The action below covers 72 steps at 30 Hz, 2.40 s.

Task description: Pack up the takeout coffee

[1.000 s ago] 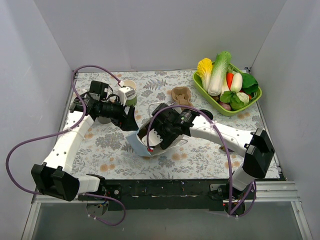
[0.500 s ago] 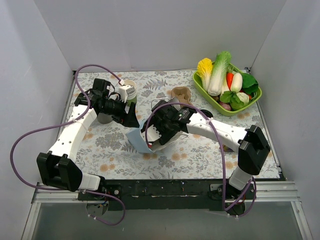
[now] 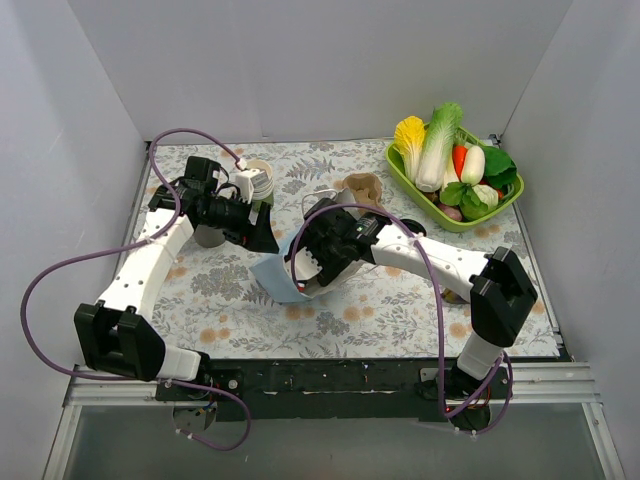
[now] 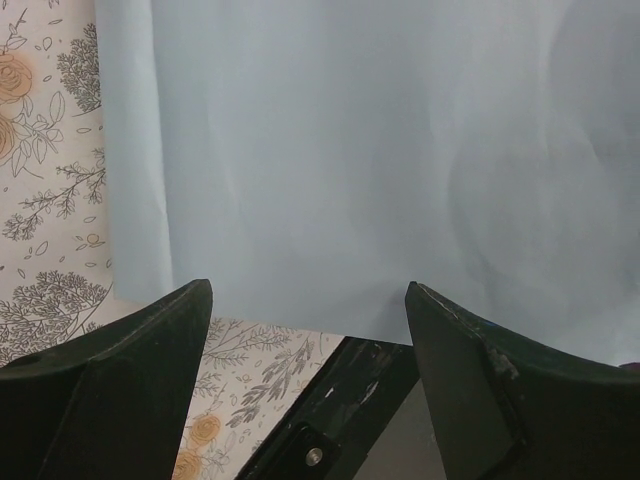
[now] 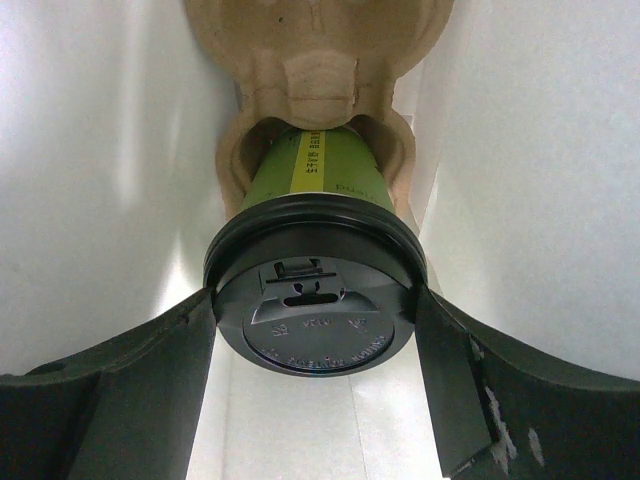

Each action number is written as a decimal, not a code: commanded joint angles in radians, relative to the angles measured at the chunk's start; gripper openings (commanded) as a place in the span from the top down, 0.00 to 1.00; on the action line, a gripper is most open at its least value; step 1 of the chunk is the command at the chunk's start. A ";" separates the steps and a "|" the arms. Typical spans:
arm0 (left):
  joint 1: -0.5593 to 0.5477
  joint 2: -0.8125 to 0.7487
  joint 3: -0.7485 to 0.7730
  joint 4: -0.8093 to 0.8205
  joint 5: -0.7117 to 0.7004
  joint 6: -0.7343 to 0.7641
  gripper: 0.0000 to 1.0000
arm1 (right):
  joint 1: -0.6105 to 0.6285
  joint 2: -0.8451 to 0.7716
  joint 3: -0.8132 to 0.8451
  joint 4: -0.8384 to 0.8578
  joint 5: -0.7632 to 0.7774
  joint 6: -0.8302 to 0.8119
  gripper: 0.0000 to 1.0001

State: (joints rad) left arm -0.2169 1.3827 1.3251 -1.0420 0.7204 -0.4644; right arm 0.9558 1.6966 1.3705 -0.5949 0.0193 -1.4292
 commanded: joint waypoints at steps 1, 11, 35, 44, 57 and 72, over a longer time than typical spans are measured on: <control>0.002 -0.053 0.010 0.010 0.027 -0.013 0.21 | -0.012 0.038 -0.037 -0.006 -0.013 -0.011 0.88; 0.008 -0.108 0.010 0.062 0.034 -0.045 0.21 | -0.012 0.011 0.019 0.023 0.036 0.044 0.52; 0.011 -0.169 -0.021 0.091 0.047 -0.022 0.21 | -0.008 0.021 0.271 -0.278 -0.087 0.227 0.02; 0.011 -0.206 -0.021 0.135 0.246 -0.081 0.19 | -0.008 0.086 0.361 -0.335 -0.076 0.207 0.02; 0.011 -0.315 -0.004 0.106 0.255 -0.151 0.17 | -0.008 0.141 0.410 -0.430 -0.113 0.219 0.03; 0.011 -0.191 -0.069 0.310 0.086 -0.316 0.23 | 0.031 0.074 0.303 -0.396 -0.061 0.159 0.04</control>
State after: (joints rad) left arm -0.2024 1.1839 1.2613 -0.7788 0.8356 -0.7605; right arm 0.9657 1.8275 1.7046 -0.9958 -0.0578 -1.2457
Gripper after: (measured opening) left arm 0.778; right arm 0.960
